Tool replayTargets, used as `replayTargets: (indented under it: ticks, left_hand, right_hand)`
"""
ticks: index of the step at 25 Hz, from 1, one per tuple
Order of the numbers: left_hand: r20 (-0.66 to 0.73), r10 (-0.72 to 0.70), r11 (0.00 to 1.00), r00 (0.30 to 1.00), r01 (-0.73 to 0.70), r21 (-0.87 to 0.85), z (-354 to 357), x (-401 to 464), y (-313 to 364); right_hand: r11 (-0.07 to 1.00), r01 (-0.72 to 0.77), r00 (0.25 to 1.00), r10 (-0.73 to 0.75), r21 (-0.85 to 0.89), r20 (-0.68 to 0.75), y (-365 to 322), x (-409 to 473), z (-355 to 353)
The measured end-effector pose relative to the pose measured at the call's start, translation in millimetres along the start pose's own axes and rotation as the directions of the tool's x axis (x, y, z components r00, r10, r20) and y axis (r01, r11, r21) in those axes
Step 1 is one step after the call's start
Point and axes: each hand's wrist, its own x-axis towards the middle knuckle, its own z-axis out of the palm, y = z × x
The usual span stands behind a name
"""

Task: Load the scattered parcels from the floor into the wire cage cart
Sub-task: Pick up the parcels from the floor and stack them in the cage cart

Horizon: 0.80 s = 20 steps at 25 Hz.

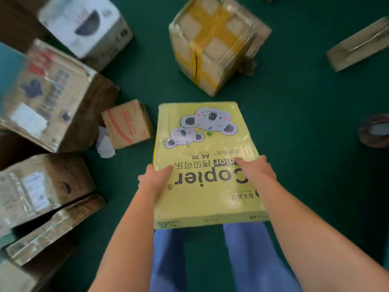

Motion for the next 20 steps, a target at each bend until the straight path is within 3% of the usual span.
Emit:
replayTargets:
  ticks: [4,8,13,20]
  left_hand:
    - [0.080,0.016,0.995,0.997,-0.024,0.099,-51,-107,28]
    - [0.173,0.110,0.960,0.979,-0.149,0.237,-98,-212,53]
    - [0.234,0.255,0.874,0.938,-0.327,0.359,-129,-315,73]
    - [0.372,0.433,0.681,0.821,-0.569,0.462,-109,-437,102]
  right_hand:
    - [1.000,-0.018,1.000,0.018,0.004,0.009,13,-99,-85]
    - [0.991,-0.065,0.998,0.064,0.119,0.009,40,-191,-146]
    - [0.930,-0.077,0.991,0.110,0.360,-0.070,88,-289,-207]
    - [0.793,-0.091,0.949,0.252,0.603,-0.188,179,-373,-266]
